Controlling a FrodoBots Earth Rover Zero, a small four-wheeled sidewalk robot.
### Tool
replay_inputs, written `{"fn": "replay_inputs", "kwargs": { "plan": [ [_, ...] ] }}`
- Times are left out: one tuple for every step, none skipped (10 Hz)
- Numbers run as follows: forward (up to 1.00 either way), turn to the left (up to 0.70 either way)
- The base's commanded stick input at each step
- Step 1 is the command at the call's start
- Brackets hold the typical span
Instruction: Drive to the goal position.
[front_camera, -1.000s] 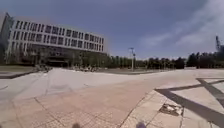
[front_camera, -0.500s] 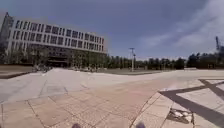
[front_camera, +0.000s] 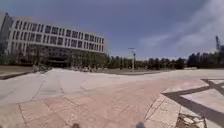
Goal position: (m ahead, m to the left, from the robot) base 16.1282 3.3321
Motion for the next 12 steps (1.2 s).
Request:
{"fn": "replay_inputs", "kwargs": {
  "plan": [
    [0.45, 0.0],
    [0.45, 0.0],
    [0.45, 0.0],
    [0.45, 0.0],
    [0.45, 0.0],
    [0.45, 0.0],
    [0.45, 0.0],
    [0.45, 0.0],
    [0.45, 0.0],
    [0.45, 0.0],
    [0.45, 0.0],
    [0.45, 0.0]
  ]
}}
